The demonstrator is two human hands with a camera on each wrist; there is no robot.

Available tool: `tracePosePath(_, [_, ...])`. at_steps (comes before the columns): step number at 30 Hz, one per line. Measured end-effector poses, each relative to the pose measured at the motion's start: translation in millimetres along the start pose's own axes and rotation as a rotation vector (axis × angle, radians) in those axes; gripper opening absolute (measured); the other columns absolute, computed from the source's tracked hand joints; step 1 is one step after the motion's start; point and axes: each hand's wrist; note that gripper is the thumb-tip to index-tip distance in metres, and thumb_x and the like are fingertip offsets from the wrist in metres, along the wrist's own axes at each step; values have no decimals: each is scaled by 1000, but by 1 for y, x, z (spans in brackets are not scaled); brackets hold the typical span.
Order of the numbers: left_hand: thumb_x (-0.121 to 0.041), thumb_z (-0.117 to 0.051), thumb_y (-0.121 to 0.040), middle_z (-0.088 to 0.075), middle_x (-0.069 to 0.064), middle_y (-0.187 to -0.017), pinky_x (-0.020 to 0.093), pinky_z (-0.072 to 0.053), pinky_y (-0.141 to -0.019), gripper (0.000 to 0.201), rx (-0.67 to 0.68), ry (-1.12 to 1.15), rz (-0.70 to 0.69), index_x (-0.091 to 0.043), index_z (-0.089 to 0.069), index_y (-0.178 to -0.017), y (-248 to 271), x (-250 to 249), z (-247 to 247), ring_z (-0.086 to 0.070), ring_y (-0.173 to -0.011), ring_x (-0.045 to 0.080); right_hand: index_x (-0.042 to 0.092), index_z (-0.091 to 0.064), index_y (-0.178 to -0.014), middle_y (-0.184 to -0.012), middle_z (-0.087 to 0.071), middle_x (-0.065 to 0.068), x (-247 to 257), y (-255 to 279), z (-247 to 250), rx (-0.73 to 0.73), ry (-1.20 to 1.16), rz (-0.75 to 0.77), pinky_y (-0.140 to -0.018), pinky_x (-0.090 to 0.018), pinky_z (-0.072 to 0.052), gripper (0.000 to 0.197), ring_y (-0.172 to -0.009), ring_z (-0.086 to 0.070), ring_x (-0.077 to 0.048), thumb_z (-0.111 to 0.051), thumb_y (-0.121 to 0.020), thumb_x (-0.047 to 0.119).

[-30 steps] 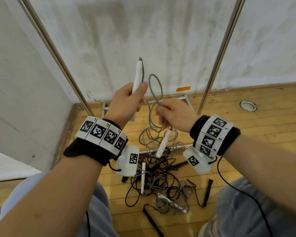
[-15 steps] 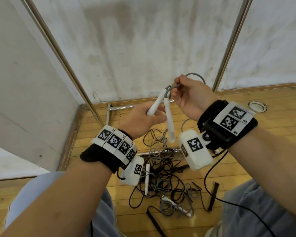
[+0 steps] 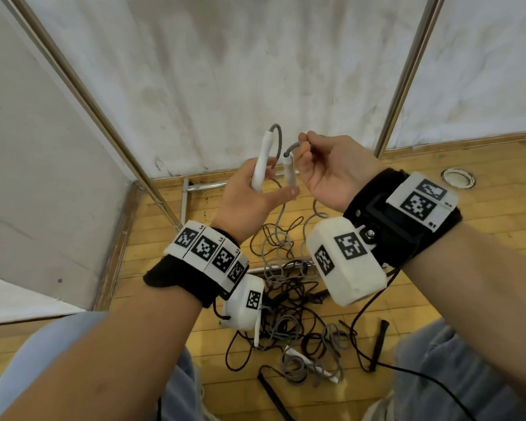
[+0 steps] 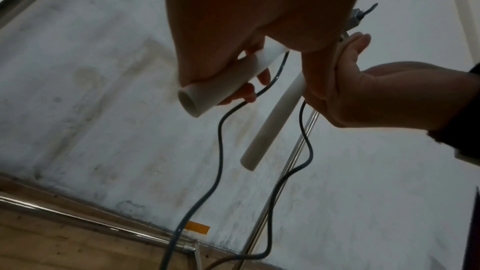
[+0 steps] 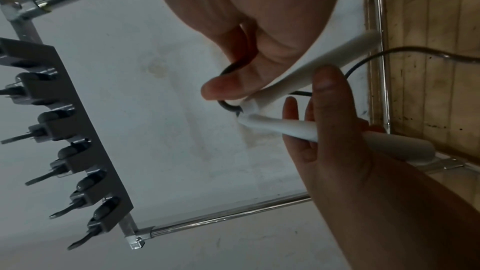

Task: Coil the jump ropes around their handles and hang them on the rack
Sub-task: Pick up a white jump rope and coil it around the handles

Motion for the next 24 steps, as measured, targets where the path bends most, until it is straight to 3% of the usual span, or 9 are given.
tracePosePath(4, [-16,-73,-81,-62,-3,-74,20,-43,-62,7,92,-13,2,-15,-68,-85,1,-2,-3,-54,-66,6,3,-50,-77,-54,-51,-7,1,-1,0,14,-5,-31,-39,-15,-46,27,-37,-53,-10,-39,-100,11])
tracePosePath(7, [-21,-70,-86,-63,18,-83,19,-41,-59,16,121,-62,-2,-5,-68,-91,2,-1,-2,-53,-67,10,2,-52,-80,-58,-51,-6,4,-1,2,-11,100,15,-39,-16,-46,28,-39,-53,-11,-41,-101,17])
tracePosePath(11, [-25,-67,-88,-64,20,-91,22,-42,-65,16,58,-115,-15,-10,-69,-91,0,0,8,-53,-74,15,9,-60,-66,-47,-48,1,10,-3,18,-216,986,275,-45,-24,-39,54,-39,-47,-13,-41,-96,49])
tracePosePath(13, [-25,-66,-89,-60,17,-83,16,-37,-57,14,69,-136,-18,-14,-70,-82,1,0,13,-47,-68,16,12,-56,-57,-39,-46,7,10,-2,23,-263,1368,487,-52,-26,-34,56,-37,-42,-6,-40,-95,50])
tracePosePath(15, [-25,-65,-90,-57,10,-77,13,-32,-50,21,109,-159,-32,-16,-70,-72,2,0,16,-43,-63,17,15,-56,-71,-57,-52,11,5,-3,24,-149,1499,639,-59,-25,-36,39,-53,-46,-1,-43,-97,41])
tracePosePath(18, [-27,-62,-92,-60,0,-68,8,-35,-51,27,187,-223,-42,-18,-67,-68,4,-2,20,-47,-57,9,17,-58,-105,-89,-56,12,-5,-5,20,116,1402,535,-77,-11,-43,22,-80,-53,2,-43,-99,31])
tracePosePath(20, [-24,-59,-94,-63,-8,-65,7,-39,-55,24,242,-226,-27,-20,-65,-71,5,-3,23,-54,-56,2,9,-61,-95,-80,-59,0,-5,-5,20,193,1344,471,-83,-32,-51,24,-75,-58,-13,-45,-98,27])
tracePosePath(22, [-23,-58,-95,-63,-9,-63,10,-42,-56,21,274,-224,-13,-20,-63,-75,6,-4,26,-56,-56,0,8,-61,-87,-65,-53,-5,-1,-3,21,227,1362,459,-69,-46,-52,25,-58,-53,-21,-48,-97,26])
tracePosePath(24, [-25,-60,-94,-65,-4,-66,25,-47,-62,17,285,-246,-4,-18,-64,-78,4,-3,29,-58,-61,8,12,-61,-83,-55,-42,3,4,-3,21,228,1380,465,-48,-35,-44,22,-45,-39,-14,-50,-96,25])
Point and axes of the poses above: each hand's wrist, its own y-axis away from the middle knuckle, its own z-axis out of the back of the hand, x = y × z
